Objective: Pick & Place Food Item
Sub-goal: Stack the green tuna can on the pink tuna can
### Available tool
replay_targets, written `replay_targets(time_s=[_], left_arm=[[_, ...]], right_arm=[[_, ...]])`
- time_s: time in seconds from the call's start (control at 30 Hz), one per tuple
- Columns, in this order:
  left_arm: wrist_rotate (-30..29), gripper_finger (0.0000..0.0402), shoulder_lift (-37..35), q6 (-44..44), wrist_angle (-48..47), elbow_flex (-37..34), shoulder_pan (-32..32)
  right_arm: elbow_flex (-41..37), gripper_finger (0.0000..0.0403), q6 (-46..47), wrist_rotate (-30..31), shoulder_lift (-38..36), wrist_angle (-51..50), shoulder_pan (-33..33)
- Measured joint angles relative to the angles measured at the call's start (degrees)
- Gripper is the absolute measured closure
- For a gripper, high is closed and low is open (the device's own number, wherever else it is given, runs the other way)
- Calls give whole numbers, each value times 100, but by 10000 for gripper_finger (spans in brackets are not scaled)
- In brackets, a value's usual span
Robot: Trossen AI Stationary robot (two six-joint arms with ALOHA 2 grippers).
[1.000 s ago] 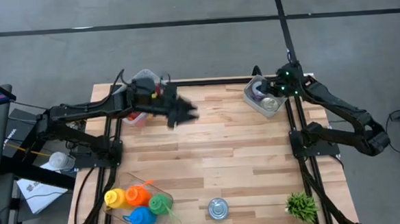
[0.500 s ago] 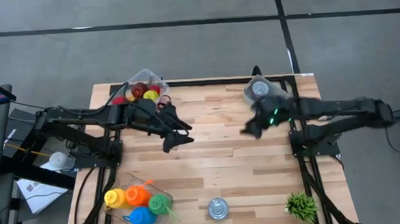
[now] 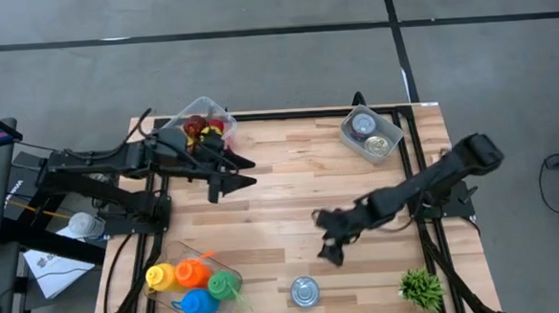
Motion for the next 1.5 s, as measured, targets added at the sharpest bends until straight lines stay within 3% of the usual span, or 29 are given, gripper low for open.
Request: replay_targets(time_s=[0.43,0.67,0.8,1.07,1.5], left_arm=[[0,105,-809,173,-208,-8,0],[1,105,-1040,192,-376,-16,-7],[1,105,-1113,190,-477,-15,-9],[2,105,-1118,189,-512,-19,-9],[4,105,-1109,194,-510,-19,-9]], right_arm=[[2447,97,-165,-26,2458,-1046,344],[3158,106,-164,-89,3120,-1662,385],[3217,164,-21,-95,3127,-1803,388],[3208,380,-169,-361,3094,-2038,388],[3156,402,435,252,3120,-3286,318]])
